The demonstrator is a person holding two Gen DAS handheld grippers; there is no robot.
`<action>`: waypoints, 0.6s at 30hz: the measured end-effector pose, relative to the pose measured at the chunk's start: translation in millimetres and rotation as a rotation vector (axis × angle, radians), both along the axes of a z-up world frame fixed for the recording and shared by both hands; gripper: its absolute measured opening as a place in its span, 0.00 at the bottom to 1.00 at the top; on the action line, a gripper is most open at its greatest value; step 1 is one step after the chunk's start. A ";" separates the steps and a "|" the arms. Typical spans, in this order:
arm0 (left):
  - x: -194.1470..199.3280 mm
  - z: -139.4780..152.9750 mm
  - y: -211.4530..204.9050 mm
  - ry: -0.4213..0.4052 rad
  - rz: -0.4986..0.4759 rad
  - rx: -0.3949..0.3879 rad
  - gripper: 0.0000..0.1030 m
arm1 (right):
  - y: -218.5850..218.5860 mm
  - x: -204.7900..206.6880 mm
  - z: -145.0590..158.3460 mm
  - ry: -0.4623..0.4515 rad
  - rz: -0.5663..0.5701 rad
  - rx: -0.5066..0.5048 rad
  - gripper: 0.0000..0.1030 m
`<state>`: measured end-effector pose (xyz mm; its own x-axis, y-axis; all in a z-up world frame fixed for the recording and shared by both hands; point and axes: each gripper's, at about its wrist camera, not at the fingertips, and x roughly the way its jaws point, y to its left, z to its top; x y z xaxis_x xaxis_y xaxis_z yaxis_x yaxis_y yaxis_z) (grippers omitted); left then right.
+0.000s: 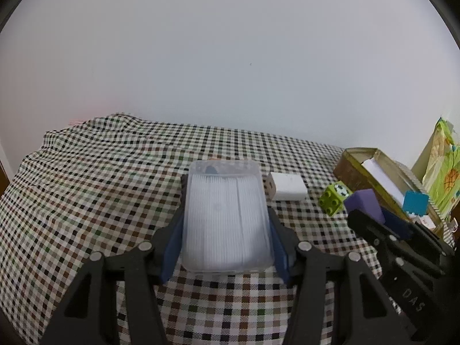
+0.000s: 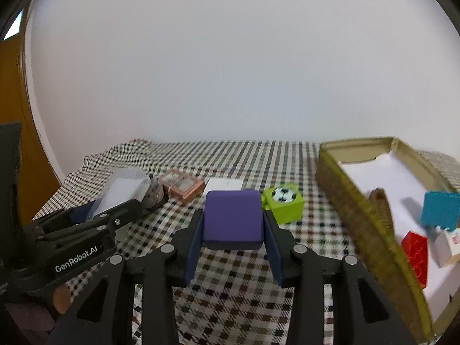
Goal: Organize rigid objects
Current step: 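Grasp the clear plastic case with the left tool while the right tool grasps the purple block, then carry the clear case and purple block over the gold tin with both tools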
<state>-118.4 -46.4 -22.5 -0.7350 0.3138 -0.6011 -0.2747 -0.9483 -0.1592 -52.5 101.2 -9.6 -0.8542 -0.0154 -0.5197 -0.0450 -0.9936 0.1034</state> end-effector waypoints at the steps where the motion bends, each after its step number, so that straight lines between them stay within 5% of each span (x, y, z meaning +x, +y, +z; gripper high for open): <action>1: 0.2 0.7 0.2 0.006 -0.002 0.004 0.52 | 1.9 -5.2 -1.5 0.011 0.002 0.001 0.42; 18: 15.6 5.3 13.1 0.075 -0.029 0.051 0.52 | 24.7 16.2 10.9 0.121 0.058 -0.032 0.42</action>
<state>-102.9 -33.3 -17.2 -0.7677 0.3641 -0.5274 -0.3144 -0.9311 -0.1851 -36.3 125.9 1.3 -0.9080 -0.0809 -0.4111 0.0267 -0.9904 0.1358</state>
